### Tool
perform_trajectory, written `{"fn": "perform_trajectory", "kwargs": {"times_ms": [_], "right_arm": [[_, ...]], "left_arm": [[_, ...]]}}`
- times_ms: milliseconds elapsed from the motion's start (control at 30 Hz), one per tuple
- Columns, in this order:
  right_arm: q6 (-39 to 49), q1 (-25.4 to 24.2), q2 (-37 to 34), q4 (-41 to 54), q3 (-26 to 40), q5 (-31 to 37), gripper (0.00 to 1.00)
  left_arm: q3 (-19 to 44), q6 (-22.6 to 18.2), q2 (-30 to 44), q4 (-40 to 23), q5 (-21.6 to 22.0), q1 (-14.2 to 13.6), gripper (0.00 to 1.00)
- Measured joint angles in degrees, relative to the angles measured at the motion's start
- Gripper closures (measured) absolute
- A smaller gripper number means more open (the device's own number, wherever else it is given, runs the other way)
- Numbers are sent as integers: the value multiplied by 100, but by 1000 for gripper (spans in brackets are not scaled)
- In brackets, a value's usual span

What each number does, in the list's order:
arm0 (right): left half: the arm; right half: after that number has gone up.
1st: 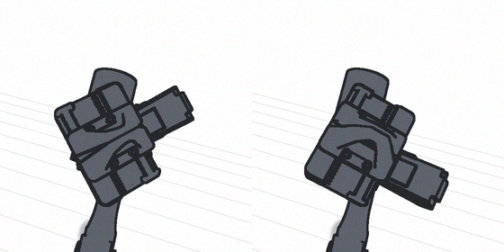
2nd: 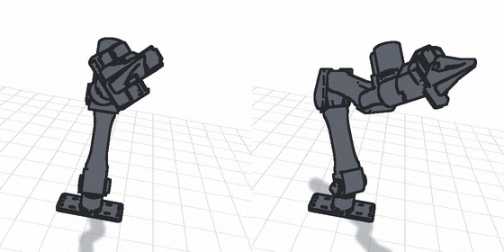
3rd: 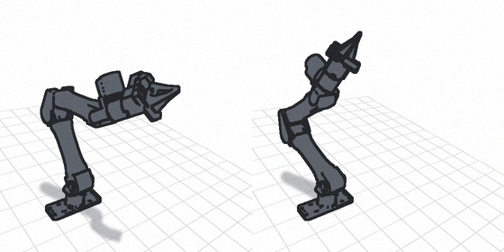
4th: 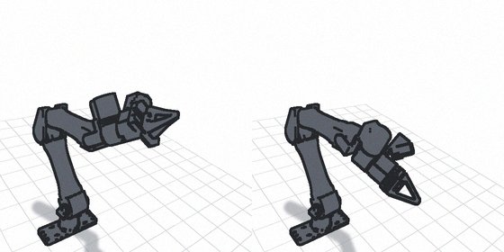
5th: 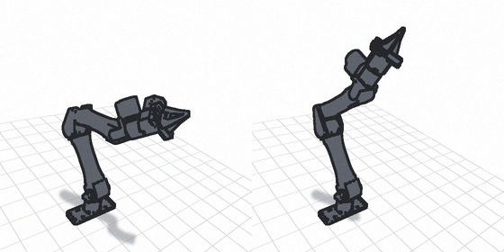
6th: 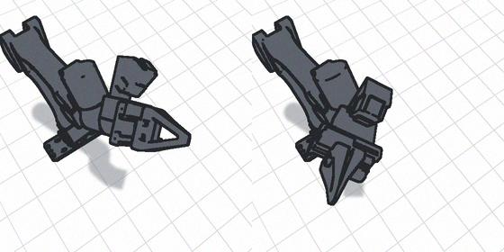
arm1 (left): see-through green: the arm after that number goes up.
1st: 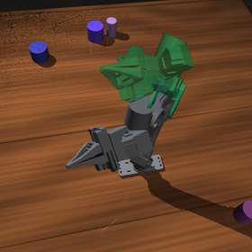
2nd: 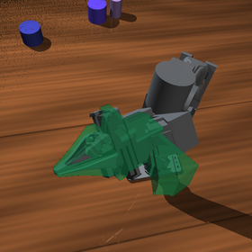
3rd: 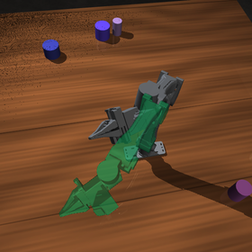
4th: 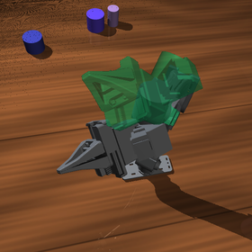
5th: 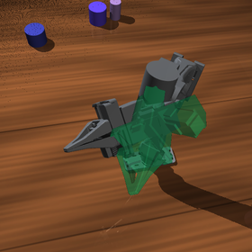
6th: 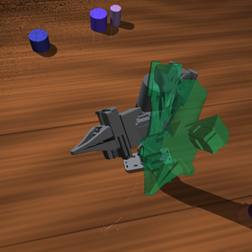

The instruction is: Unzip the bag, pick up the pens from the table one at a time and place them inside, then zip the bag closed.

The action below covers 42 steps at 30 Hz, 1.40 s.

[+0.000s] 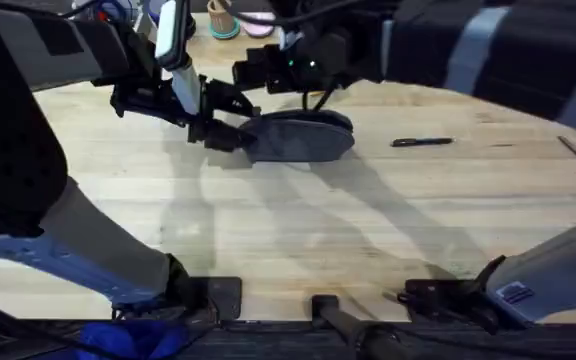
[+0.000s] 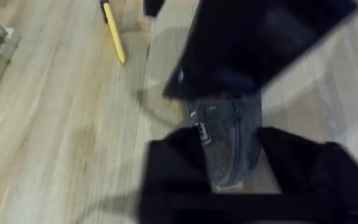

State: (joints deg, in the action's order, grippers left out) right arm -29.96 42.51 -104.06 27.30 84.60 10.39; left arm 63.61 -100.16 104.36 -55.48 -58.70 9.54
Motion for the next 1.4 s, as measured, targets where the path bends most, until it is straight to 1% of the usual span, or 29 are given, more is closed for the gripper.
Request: {"fn": "perform_trajectory", "kwargs": {"times_ms": [33, 67, 133, 167, 200, 400, 567, 667, 767, 833, 1000, 1133, 1167, 1267, 1400], "right_arm": [[21, -30, 64, 67, 0, 48, 5], [39, -63, 126, 125, 0, 85, 5], [60, -152, 268, 245, 2, 138, 5], [68, -202, 339, 295, 2, 163, 5], [86, -252, 407, 339, 4, 184, 5], [300, -543, 736, 491, 11, 236, 5], [471, -686, 889, 671, 44, 248, 5], [503, -781, 908, 849, 66, 248, 5], [524, -909, 908, 922, 66, 248, 5], [598, -984, 908, 950, 66, 249, 5], [739, -1080, 908, 1347, 94, 248, 5], [846, -1119, 908, 1775, 272, 247, 5], [1004, -1212, 908, 2138, 613, 245, 6], [1124, -1307, 908, 2488, 856, 248, 6], [1307, -1438, 910, 2821, 1050, 248, 6]], "left_arm": [[-2, -7, 0, 1, -2, 0, 453], [0, -4, 0, 0, -1, 0, 315], [0, 8, 0, -2, -4, 0, 120], [0, -4, 0, 4, -7, 0, 45], [-1, 2, 0, 18, -8, 0, 18], [-1, 3, 0, 201, 86, 0, 8], [19, 11, 0, 275, 313, 2, 8], [187, 187, 0, 221, 552, 2, 8], [570, 480, 0, 10, 783, 13, 8], [823, 593, 0, -202, 872, 45, 8], [1326, 739, 0, -712, 1001, 203, 8], [1770, 767, 0, -1148, 1173, 309, 8], [2267, 792, 0, -1531, 1421, 327, 8], [2611, 942, 0, -1596, 1532, 302, 8], [3044, 1371, 0, -1596, 1621, 237, 8]]}}
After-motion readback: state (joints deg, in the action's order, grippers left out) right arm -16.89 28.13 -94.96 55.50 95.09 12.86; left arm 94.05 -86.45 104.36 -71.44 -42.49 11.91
